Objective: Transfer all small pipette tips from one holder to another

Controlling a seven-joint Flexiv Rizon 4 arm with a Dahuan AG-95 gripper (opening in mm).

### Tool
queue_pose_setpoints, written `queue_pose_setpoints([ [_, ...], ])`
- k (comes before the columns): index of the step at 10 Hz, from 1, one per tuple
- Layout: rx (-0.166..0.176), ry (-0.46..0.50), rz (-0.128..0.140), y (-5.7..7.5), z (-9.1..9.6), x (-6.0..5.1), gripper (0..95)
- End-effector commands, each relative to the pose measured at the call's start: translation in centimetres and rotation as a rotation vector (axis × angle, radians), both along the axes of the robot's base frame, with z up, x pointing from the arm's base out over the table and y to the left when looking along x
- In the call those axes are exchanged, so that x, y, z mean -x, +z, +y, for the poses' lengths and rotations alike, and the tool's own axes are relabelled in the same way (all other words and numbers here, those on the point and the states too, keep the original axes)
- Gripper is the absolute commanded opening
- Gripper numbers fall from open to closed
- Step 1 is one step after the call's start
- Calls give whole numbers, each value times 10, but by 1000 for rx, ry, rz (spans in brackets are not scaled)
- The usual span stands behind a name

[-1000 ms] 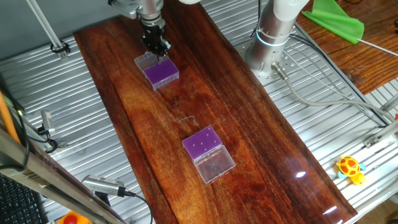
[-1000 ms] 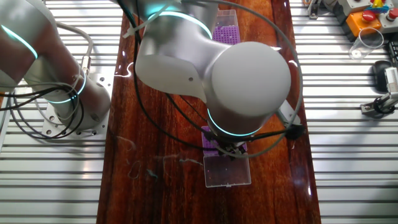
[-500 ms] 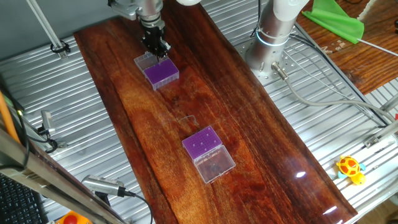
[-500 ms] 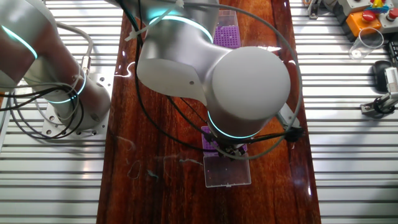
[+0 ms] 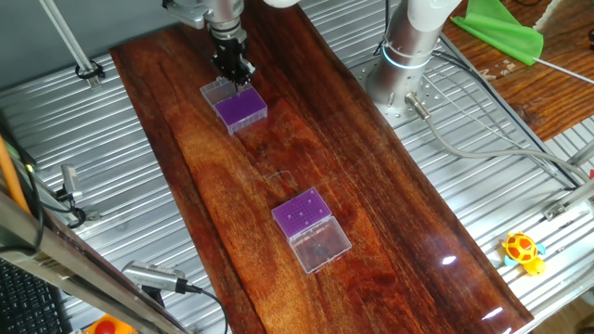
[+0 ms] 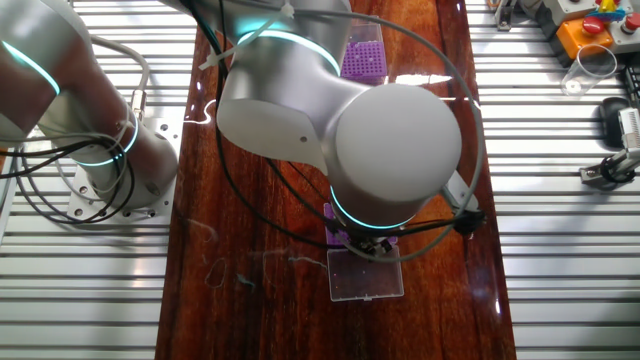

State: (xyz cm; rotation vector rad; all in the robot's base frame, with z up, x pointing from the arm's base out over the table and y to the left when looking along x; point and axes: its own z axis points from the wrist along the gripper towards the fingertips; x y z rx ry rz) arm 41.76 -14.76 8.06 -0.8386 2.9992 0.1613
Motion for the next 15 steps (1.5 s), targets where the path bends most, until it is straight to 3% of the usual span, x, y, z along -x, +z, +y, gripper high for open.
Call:
queue_pose_setpoints([
  [1,-3,-3,-1,0,1,0,0],
  [15,-8,3,-3,0,2,5,0],
])
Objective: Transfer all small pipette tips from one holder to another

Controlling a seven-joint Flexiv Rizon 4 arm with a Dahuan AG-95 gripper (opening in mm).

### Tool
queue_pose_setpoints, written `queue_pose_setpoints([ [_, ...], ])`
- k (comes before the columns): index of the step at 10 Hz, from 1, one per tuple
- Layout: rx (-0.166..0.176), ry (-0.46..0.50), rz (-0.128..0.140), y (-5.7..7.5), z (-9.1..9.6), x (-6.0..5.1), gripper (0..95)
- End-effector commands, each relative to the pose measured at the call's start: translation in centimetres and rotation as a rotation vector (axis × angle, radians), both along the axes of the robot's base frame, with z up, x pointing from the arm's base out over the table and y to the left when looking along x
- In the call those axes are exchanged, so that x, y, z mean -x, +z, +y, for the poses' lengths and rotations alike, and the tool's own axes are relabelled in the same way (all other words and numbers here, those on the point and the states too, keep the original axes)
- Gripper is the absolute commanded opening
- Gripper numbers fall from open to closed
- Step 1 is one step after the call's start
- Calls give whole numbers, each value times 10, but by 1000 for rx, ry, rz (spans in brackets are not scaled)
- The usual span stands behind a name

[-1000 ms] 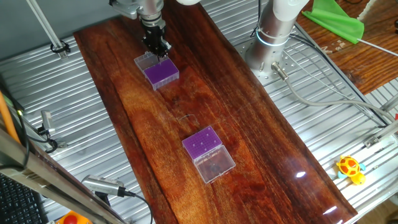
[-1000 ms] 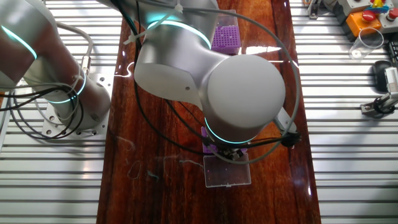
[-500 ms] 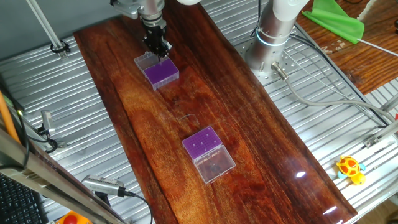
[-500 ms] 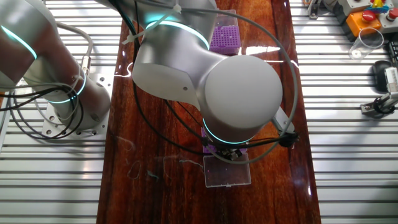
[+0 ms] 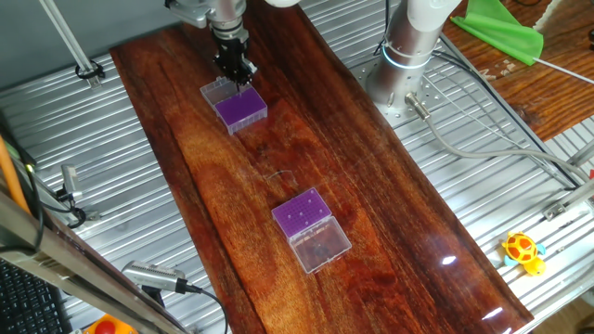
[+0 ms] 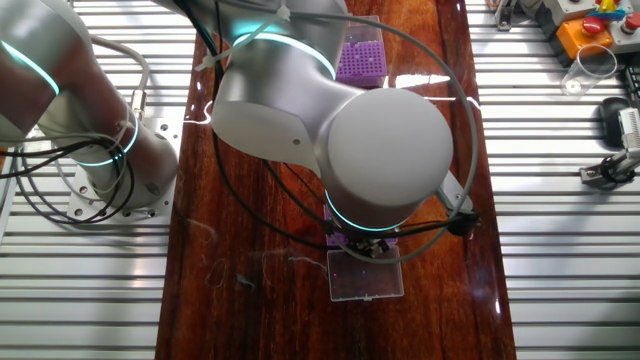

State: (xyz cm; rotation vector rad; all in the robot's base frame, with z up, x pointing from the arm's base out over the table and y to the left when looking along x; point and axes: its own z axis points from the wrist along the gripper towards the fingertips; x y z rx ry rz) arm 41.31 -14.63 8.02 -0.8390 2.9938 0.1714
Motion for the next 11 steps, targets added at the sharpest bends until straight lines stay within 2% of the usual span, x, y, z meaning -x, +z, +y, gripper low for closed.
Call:
queue_pose_setpoints([
  [1,-1,2,-1,0,0,1,0],
  [11,4,3,0,1,-1,2,0],
])
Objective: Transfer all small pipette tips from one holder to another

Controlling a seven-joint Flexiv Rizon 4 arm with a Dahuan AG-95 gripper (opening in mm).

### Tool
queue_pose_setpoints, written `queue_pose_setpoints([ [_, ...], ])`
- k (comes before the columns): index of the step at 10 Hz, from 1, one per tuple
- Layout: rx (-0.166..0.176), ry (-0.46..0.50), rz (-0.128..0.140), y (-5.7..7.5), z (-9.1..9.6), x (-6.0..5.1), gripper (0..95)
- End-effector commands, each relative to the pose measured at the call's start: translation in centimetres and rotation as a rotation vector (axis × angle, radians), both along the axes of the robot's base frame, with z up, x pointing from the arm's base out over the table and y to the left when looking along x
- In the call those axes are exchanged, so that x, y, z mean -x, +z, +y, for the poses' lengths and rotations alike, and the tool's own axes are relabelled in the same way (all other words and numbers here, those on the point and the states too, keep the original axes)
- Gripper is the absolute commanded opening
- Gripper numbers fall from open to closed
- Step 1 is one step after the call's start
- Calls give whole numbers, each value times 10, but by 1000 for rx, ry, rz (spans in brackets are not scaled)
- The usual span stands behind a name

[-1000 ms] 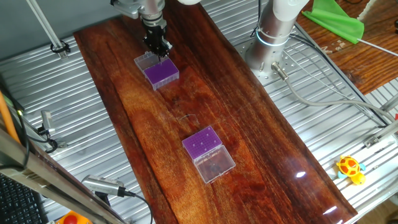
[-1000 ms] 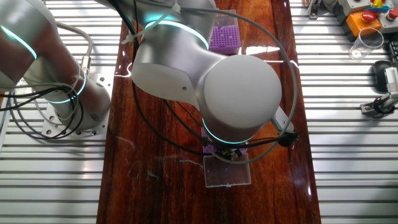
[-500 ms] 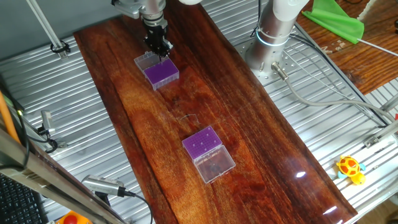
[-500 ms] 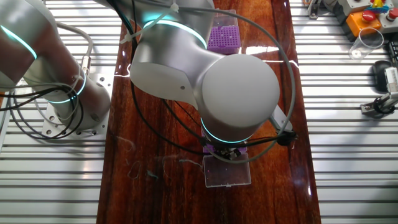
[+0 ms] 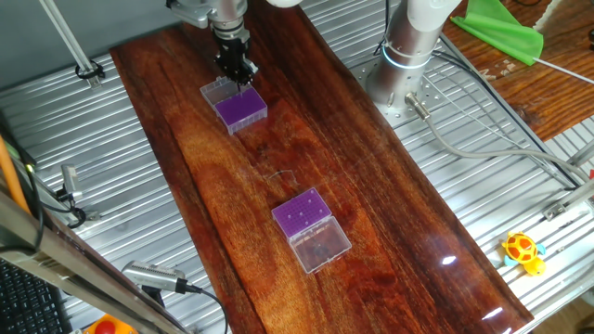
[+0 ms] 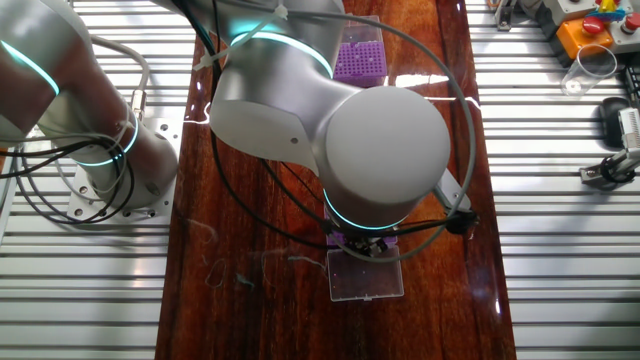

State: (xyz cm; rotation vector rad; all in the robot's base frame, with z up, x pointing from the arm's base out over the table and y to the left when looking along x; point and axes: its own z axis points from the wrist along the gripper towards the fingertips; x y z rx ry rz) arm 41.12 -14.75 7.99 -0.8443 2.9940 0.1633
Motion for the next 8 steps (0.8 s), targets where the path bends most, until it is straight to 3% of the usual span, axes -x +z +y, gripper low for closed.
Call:
queue_pose_setpoints([
  [1,-2,-2,1,1,0,1,0],
  [8,-4,-6,1,-1,0,0,0],
])
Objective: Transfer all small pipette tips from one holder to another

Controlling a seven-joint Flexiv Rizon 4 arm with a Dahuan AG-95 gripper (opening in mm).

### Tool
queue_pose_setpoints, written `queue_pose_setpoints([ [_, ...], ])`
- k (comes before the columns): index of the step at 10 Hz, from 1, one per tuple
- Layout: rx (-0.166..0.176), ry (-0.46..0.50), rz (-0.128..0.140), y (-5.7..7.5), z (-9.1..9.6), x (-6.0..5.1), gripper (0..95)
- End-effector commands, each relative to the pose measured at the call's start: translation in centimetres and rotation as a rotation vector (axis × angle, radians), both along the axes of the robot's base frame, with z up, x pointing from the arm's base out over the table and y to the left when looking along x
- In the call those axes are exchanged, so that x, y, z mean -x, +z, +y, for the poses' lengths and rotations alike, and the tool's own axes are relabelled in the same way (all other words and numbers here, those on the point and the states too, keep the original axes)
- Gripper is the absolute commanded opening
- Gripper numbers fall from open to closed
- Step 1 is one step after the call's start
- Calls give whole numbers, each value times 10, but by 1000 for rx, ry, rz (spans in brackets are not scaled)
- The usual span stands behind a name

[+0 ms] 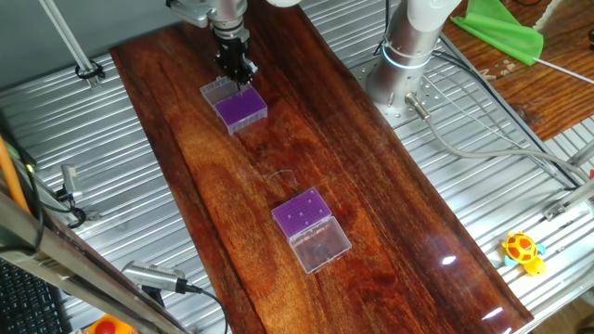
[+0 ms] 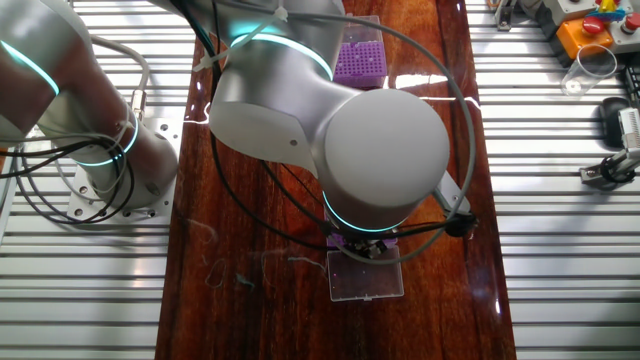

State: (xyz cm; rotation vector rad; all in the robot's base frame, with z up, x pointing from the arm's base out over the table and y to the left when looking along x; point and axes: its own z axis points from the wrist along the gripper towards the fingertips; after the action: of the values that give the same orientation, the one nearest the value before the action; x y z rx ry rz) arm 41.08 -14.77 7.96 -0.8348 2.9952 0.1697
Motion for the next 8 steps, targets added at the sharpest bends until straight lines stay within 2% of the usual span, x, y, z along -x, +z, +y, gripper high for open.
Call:
queue_pose_setpoints([
  [1,0,0,0,0,0,0,0],
  [8,-5,1,-1,0,-1,-2,0],
])
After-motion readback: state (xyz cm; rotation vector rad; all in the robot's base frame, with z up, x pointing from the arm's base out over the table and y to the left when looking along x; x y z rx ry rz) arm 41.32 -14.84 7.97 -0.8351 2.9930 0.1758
